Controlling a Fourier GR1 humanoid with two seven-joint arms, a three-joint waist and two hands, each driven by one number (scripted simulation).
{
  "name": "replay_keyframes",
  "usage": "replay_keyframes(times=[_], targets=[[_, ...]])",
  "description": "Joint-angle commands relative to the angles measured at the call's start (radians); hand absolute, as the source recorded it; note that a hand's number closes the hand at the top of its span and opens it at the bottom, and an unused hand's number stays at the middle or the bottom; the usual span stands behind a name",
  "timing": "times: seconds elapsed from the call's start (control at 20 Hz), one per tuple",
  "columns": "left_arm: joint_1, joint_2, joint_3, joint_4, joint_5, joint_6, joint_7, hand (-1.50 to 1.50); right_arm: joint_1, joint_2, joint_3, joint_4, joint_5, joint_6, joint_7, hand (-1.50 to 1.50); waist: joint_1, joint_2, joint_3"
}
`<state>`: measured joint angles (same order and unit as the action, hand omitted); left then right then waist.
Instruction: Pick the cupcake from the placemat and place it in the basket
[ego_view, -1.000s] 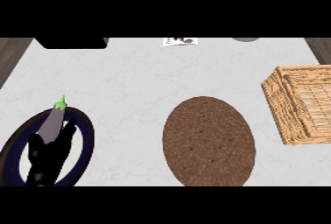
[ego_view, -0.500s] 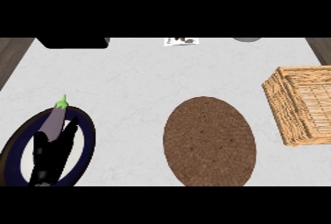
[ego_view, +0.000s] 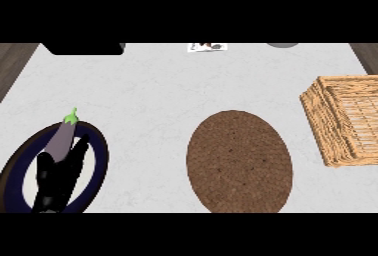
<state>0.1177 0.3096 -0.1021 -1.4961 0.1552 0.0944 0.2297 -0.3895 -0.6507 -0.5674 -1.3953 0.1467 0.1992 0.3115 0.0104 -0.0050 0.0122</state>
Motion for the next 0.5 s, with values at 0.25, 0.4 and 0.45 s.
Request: replay_keyframes(times=[0.25, 0.4, 0.45], targets=[[-0.002, -0.025, 0.007, 0.087, 0.010, -0.022, 0.019, 0.00, 0.007, -0.132, 0.064, 0.252, 0.178, -0.023, -0.261, -1.50, 0.006, 0.013, -0.011], [0.029, -0.031, 0.001, 0.072, -0.014, -0.009, 0.020, 0.00, -0.012, -0.139, 0.034, 0.308, 0.160, -0.043, -0.313, -1.50, 0.001, 0.009, -0.011], [0.029, -0.022, 0.003, 0.057, -0.003, -0.021, 0.047, 0.00, -0.029, -0.187, 0.012, 0.331, 0.148, -0.018, -0.328, -1.50, 0.002, 0.009, -0.011]])
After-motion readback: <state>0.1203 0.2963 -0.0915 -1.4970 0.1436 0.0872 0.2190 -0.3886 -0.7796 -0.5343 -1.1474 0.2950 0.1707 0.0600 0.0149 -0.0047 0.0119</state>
